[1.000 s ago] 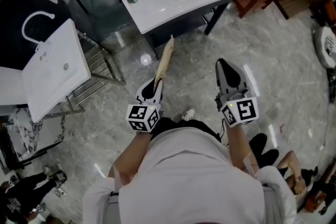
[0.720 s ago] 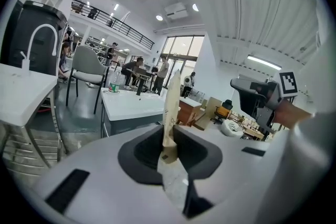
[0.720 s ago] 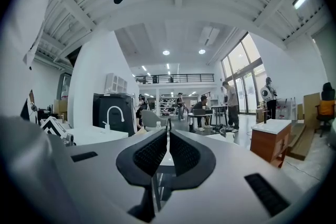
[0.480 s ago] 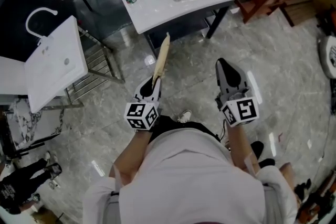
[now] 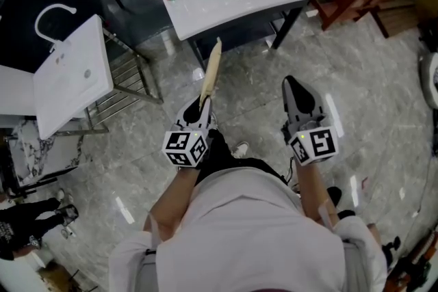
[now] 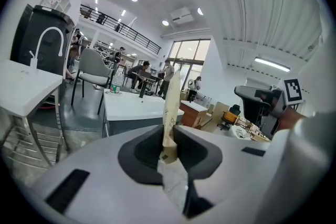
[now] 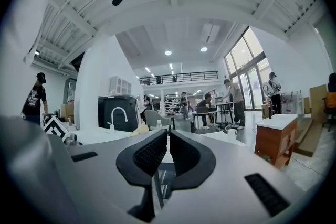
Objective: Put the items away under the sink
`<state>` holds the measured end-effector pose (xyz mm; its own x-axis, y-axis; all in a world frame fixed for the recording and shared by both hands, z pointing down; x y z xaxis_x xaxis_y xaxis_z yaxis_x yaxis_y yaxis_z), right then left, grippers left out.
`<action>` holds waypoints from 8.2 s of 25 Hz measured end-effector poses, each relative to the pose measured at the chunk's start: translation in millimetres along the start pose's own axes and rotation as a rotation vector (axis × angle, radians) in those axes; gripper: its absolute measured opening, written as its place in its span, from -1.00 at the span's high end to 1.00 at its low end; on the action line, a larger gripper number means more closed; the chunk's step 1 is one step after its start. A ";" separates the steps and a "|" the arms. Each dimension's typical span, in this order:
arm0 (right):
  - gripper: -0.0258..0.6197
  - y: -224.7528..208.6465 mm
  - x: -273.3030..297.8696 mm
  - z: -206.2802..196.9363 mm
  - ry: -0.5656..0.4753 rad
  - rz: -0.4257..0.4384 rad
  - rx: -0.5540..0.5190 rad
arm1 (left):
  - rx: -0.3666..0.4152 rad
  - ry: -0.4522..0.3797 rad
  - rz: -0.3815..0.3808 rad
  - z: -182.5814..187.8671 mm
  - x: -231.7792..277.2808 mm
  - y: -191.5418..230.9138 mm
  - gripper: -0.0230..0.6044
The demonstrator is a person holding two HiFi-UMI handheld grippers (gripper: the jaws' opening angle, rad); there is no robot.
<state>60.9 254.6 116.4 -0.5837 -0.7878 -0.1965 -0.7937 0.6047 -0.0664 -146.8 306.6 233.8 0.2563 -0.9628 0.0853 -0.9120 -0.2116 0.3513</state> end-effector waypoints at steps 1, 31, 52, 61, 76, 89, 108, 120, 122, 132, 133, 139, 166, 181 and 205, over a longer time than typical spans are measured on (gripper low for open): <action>0.79 0.7 2.2 -1.0 0.002 0.001 0.000 | -0.002 0.001 0.002 -0.3 1.6 2.8 0.76; 0.79 -36.8 193.6 -40.8 0.084 -0.102 -0.070 | -0.058 0.049 -0.154 40.8 187.6 126.3 0.75; 0.79 -71.5 224.7 -45.7 0.105 -0.116 -0.087 | -0.067 0.081 -0.182 34.2 236.8 126.2 0.75; 0.79 -147.4 215.0 -55.1 0.103 -0.051 -0.035 | -0.038 0.083 -0.103 8.1 283.2 73.1 0.76; 0.79 -237.2 202.8 -137.8 0.177 -0.004 0.016 | 0.056 0.098 -0.038 -62.1 341.3 40.8 0.76; 0.79 -253.7 166.0 -212.4 0.255 -0.058 0.057 | 0.063 0.198 -0.105 -181.7 343.6 28.0 0.76; 0.79 -281.6 144.6 -301.8 0.165 -0.085 0.071 | 0.109 0.269 -0.049 -294.7 359.4 82.8 0.76; 0.79 -260.4 152.0 -336.3 0.116 -0.081 0.042 | 0.092 0.286 0.014 -334.5 368.6 154.3 0.76; 0.79 -259.8 152.9 -341.8 0.109 -0.079 0.038 | 0.093 0.288 0.030 -340.8 372.3 164.9 0.76; 0.79 -258.1 151.8 -356.8 0.068 -0.110 0.057 | 0.143 0.297 0.089 -347.5 392.4 210.5 0.76; 0.79 -259.4 151.5 -358.4 0.064 -0.116 0.064 | 0.151 0.300 0.094 -347.0 394.5 214.6 0.76; 0.79 -278.4 140.6 -371.2 0.073 -0.156 0.064 | 0.159 0.323 0.111 -356.7 414.9 225.3 0.76; 0.79 -311.5 130.7 -387.5 0.089 -0.187 0.071 | 0.148 0.363 0.214 -375.9 499.4 263.4 0.75; 0.79 -317.1 121.6 -391.4 0.147 -0.200 0.095 | 0.221 0.301 0.221 -360.4 507.1 278.9 0.57; 0.79 -311.1 128.7 -382.7 0.203 -0.142 0.143 | 0.270 0.233 0.231 -334.5 460.7 248.9 0.54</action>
<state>167.2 -79.7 486.2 -0.5021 -0.8645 0.0233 -0.8461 0.4855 -0.2198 -148.6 -133.5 672.5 0.0723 -0.9329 0.3529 -0.9972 -0.0606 0.0442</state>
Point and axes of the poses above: the fingertips, and each gripper's own axes: x forward along the fingers, y to its left, z out of its top, the point moved 1 cm from there along -x, backward along the fingers, and after that the axes turned 14 degrees about -y, right-handed, at the moved point
